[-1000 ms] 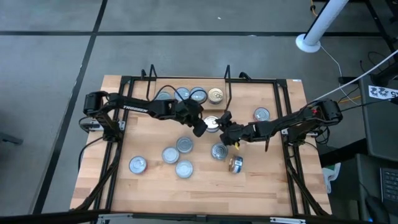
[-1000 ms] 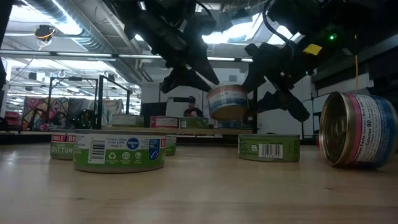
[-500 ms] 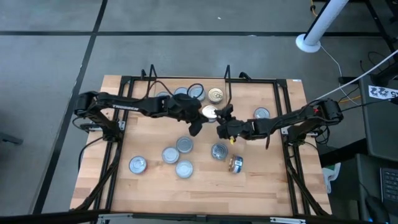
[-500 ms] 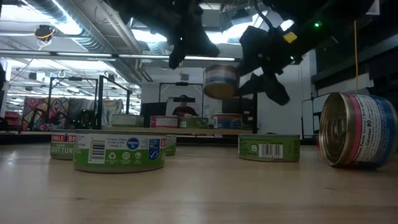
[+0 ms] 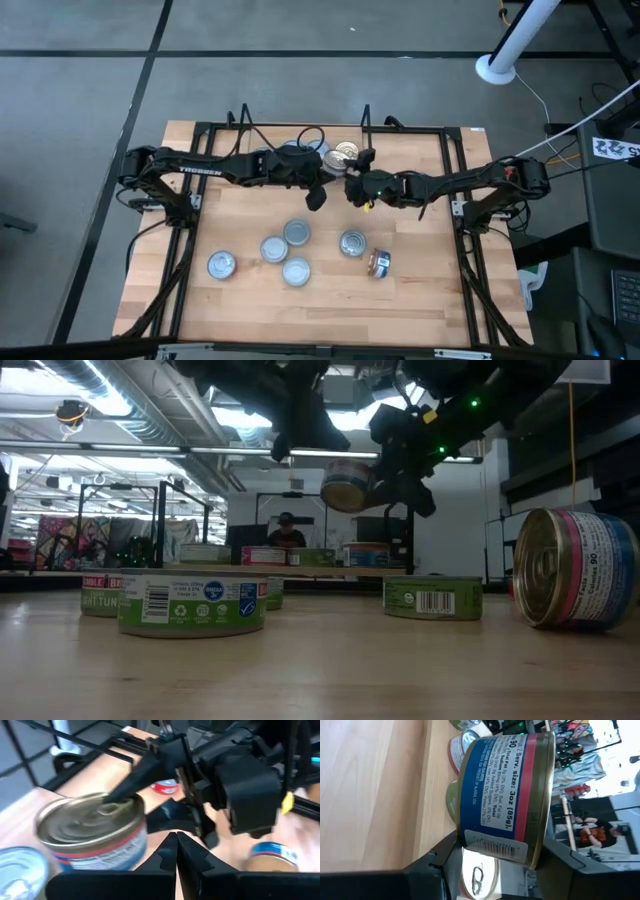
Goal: Stack canned seafood by type on shelf
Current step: Stack the blue-pink tuna can on top of the blue-pink tuna can on the shelf
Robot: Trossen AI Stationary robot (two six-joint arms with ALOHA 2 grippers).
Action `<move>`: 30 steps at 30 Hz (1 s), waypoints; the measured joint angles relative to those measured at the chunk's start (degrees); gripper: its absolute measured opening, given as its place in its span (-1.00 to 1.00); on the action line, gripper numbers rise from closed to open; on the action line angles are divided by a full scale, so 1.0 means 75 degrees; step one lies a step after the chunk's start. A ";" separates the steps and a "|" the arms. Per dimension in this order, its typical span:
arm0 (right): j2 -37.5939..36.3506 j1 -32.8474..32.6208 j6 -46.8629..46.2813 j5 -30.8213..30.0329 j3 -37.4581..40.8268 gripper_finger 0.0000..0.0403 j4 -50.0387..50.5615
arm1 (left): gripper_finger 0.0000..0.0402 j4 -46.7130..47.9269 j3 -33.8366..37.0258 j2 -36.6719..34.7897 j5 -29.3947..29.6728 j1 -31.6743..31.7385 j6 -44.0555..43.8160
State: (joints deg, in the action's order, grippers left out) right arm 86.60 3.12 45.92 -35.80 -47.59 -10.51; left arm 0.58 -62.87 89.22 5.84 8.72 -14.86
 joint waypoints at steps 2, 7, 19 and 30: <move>0.0031 0.0119 -0.0099 0.0099 0.0000 -0.05 0.0007 | -0.99 -0.0003 0.0000 0.0038 0.0196 0.0066 0.0063; 0.0056 0.0398 -0.0128 0.0123 0.0000 -0.05 0.0012 | -0.99 0.0001 0.0000 0.0211 0.0409 0.0276 0.0071; 0.0069 0.0809 -0.0150 0.0785 0.0003 -0.05 0.0062 | -0.98 -0.0079 0.0000 0.0748 0.0520 0.0630 0.0074; 0.0069 0.0803 -0.0150 0.0755 0.0003 -0.05 0.0152 | -0.98 -0.0111 0.0003 0.0826 0.0523 0.0599 0.0673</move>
State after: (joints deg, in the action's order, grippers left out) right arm 87.11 9.15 44.80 -30.13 -47.57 -9.37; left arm -0.25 -62.85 95.42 9.76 13.22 -9.81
